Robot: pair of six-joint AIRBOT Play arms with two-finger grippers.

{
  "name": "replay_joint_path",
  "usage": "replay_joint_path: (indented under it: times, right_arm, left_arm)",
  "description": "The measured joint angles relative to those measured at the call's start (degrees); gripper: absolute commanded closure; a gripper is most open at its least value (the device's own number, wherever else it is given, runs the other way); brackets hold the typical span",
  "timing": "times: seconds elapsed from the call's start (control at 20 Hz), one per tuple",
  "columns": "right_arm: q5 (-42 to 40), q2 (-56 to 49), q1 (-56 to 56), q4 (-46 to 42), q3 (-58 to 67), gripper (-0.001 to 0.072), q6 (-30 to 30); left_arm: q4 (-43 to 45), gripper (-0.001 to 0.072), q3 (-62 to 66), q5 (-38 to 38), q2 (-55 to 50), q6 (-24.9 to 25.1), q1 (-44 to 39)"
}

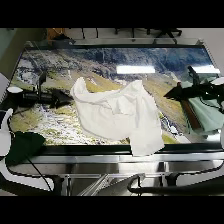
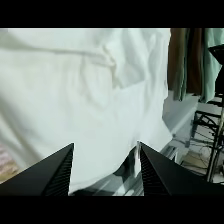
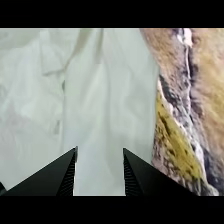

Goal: Fold the shirts.

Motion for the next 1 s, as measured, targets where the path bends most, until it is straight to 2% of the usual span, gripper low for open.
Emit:
replay_joint_path:
  times: [0.3, 0.55, 0.6, 0.7, 0.8, 0.85, 0.9, 1.0]
  right_arm:
    - [1.77, 1.36, -2.75, -3.93, -10.71, 0.0367, 0.87]
    - [0.52, 1.40, -2.97, -5.18, -15.58, 0.0367, 0.57]
    - [0.28, 1.40, -2.84, -5.18, -16.20, 0.0367, 0.42]
    - [-0.15, 1.09, -2.19, -5.27, -17.14, 0.0367, 0.22]
    - [-0.46, 0.42, -1.20, -5.46, -17.84, 0.0367, 0.02]
    - [-0.57, -0.07, -0.59, -5.57, -18.10, 0.0368, 0.02]
    - [-0.59, -0.55, 0.07, -5.60, -18.32, 0.0368, 0.02]
    - [-0.39, -1.44, 1.53, -4.98, -18.53, 0.0369, -0.20]
  left_arm:
    - [1.84, 0.0262, -19.98, 3.80, 4.52, 4.04, -2.14]
    - [4.61, 0.0263, -28.81, 9.73, 5.22, 5.27, -7.52]
    - [4.39, 0.0344, -29.64, 10.43, 5.33, 5.29, -8.35]
    - [4.68, 0.0421, -30.56, 12.46, 5.38, 5.33, -10.14]
    - [5.09, 0.0423, -30.23, 14.10, 5.42, 5.27, -11.78]
    - [5.38, 0.0643, -29.59, 14.97, 5.42, 5.18, -12.57]
    - [6.03, 0.0693, -28.81, 16.68, 5.38, 4.83, -13.20]
    - [6.80, 0.0694, -26.67, 18.36, 5.31, 4.31, -13.99]
